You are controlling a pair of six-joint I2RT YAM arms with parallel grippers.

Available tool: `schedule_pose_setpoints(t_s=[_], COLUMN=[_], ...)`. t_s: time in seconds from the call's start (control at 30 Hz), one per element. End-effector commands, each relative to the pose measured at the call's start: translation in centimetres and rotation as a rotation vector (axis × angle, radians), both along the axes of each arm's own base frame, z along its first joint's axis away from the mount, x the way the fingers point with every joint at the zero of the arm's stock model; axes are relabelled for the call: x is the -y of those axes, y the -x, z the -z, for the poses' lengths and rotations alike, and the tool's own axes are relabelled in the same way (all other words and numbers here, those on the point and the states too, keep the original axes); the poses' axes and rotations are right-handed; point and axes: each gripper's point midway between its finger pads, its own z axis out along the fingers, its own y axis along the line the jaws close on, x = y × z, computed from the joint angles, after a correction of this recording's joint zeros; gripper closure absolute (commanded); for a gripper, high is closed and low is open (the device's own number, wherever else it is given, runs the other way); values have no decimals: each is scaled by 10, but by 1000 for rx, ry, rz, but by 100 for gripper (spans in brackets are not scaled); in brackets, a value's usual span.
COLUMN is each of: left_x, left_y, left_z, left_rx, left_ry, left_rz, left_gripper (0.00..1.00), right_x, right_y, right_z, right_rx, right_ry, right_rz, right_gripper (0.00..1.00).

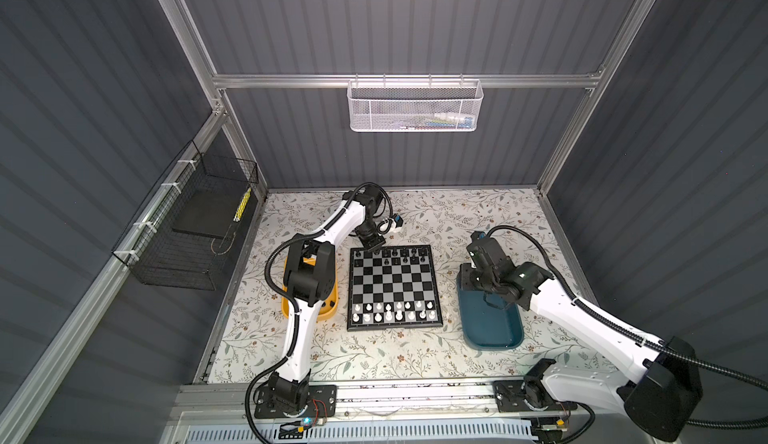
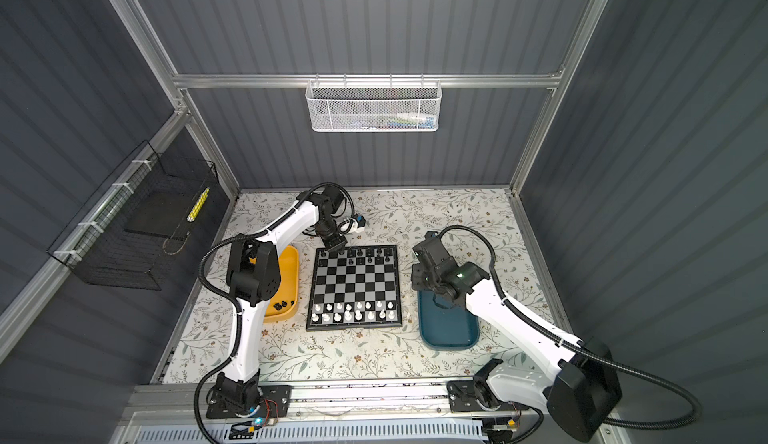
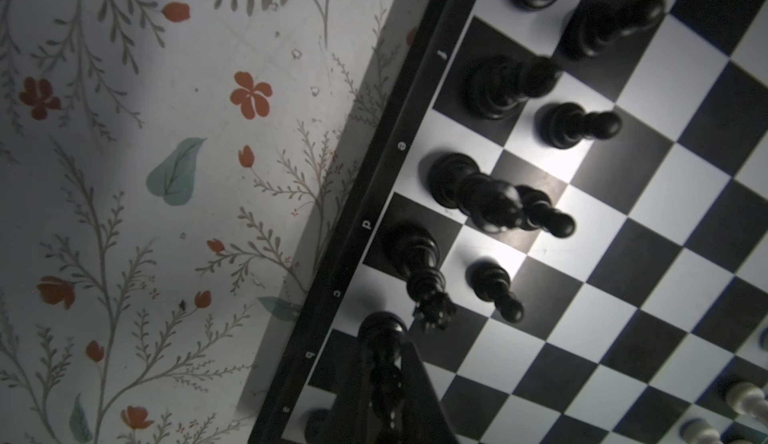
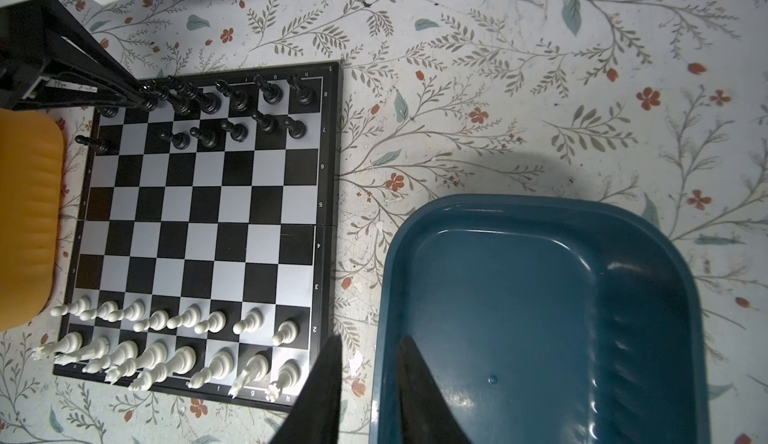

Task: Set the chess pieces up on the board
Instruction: 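Lower the tall black piece onto the farthest row's end square and open the left gripper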

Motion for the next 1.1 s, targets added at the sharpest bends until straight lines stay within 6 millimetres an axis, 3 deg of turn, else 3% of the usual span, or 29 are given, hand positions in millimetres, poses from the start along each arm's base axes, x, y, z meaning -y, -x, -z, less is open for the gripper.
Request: schedule_pose_setpoints(t_s=[0.0, 0.7, 1.07], left_x=[-2, -1, -2], left_y=[9, 9, 8], left_z=[15, 24, 22], left_rx=[-44, -27, -19], left_ry=[-29, -46, -51], left_rz=[3, 7, 4], left_gripper=[83, 82, 70], right_x=[5, 7, 7], right_y=[3, 5, 5], right_z=[3, 5, 6], right_rx=[-7, -10, -11], right_ry=[9, 12, 13], right_rz=[14, 18, 17], right_gripper=[73, 73, 73])
